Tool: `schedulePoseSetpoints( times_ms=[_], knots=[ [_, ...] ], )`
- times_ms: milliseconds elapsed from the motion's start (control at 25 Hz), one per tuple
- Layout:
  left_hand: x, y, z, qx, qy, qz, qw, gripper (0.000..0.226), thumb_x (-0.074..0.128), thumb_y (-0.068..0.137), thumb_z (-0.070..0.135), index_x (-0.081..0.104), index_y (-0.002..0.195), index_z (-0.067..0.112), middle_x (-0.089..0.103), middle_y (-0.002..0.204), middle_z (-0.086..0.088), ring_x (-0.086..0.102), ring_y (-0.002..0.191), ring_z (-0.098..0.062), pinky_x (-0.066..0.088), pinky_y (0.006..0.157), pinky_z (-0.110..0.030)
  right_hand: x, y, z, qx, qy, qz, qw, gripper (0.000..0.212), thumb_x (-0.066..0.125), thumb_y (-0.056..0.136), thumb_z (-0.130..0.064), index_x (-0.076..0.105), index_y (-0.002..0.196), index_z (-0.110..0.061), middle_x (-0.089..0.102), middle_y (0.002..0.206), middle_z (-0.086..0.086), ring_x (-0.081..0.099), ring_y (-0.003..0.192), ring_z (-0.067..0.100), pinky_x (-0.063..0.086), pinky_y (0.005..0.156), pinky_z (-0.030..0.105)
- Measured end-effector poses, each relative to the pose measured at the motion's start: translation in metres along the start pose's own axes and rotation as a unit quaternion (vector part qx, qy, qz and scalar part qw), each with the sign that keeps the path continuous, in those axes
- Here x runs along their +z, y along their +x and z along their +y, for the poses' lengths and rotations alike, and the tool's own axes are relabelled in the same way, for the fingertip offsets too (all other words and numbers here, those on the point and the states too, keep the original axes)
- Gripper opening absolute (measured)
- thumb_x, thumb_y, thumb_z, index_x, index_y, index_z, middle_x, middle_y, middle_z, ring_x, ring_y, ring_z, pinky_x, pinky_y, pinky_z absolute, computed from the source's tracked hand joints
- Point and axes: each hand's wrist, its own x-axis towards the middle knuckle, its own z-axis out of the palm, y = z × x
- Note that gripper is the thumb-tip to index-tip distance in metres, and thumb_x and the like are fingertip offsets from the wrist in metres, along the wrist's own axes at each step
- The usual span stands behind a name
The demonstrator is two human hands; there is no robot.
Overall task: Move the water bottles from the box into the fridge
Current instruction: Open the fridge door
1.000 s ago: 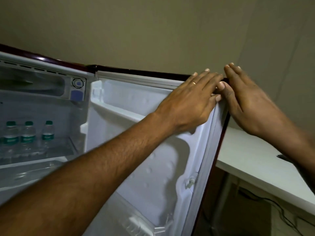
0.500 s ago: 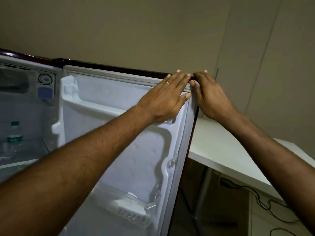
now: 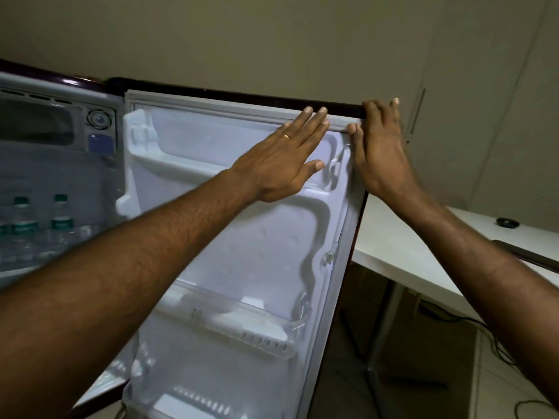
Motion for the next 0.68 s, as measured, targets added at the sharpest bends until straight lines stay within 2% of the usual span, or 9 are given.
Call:
schedulePoseSetpoints(
  times_ms=[120, 320, 560, 600, 680],
  knots=[
    [0.012, -0.009, -0.010, -0.004, 0.021, -0.004, 1.000, 0.067, 0.022, 0.104, 0.044, 0.000, 0.158, 0.010, -0.011, 0.166, -0.003, -0.012, 0.152, -0.018, 0.014, 0.123, -0.043, 0.010, 0.002, 0.002, 0.007, 0.013, 0.026, 1.000, 0.049, 0.033, 0.107, -0.031, 0.039, 0.142, 0.003, 0.040, 0.148, 0.021, 0.012, 0.151, 0.044, 0.010, 0.126, 0.043],
    [0.027, -0.012, -0.005, -0.026, 0.035, 0.018, 0.999, 0.065, 0.021, 0.105, 0.042, 0.000, 0.158, 0.011, -0.010, 0.166, -0.002, -0.012, 0.152, -0.019, 0.015, 0.123, -0.045, 0.023, -0.002, -0.002, 0.004, -0.019, 0.074, 0.997, 0.061, 0.026, 0.108, -0.038, 0.028, 0.151, 0.005, 0.021, 0.162, 0.021, -0.003, 0.153, 0.045, 0.006, 0.127, 0.047],
    [0.029, -0.012, 0.001, -0.053, 0.053, 0.014, 0.997, 0.065, 0.016, 0.104, 0.045, -0.001, 0.158, 0.013, -0.009, 0.166, 0.000, -0.010, 0.153, -0.017, 0.012, 0.122, -0.048, 0.024, -0.008, -0.006, 0.012, -0.056, 0.066, 0.996, 0.068, 0.022, 0.107, -0.045, 0.019, 0.156, 0.003, 0.009, 0.167, 0.017, -0.009, 0.152, 0.044, -0.005, 0.123, 0.035],
    [0.025, -0.012, 0.003, -0.057, 0.054, 0.012, 0.997, 0.065, 0.017, 0.104, 0.047, 0.001, 0.158, 0.014, -0.007, 0.166, 0.000, -0.007, 0.153, -0.017, 0.011, 0.123, -0.048, 0.024, -0.009, -0.008, 0.014, -0.080, 0.053, 0.995, 0.072, 0.021, 0.107, -0.049, 0.016, 0.156, 0.003, 0.006, 0.167, 0.017, -0.009, 0.152, 0.047, -0.004, 0.123, 0.037],
    [0.008, -0.014, 0.005, -0.062, 0.053, -0.001, 0.997, 0.066, 0.017, 0.103, 0.050, 0.007, 0.158, 0.014, 0.000, 0.167, 0.002, -0.001, 0.153, -0.015, 0.009, 0.123, -0.045, 0.025, -0.012, -0.017, 0.016, -0.120, 0.032, 0.992, 0.078, 0.019, 0.105, -0.055, 0.012, 0.157, 0.003, 0.001, 0.167, 0.019, -0.007, 0.150, 0.051, 0.002, 0.123, 0.055]
  ],
)
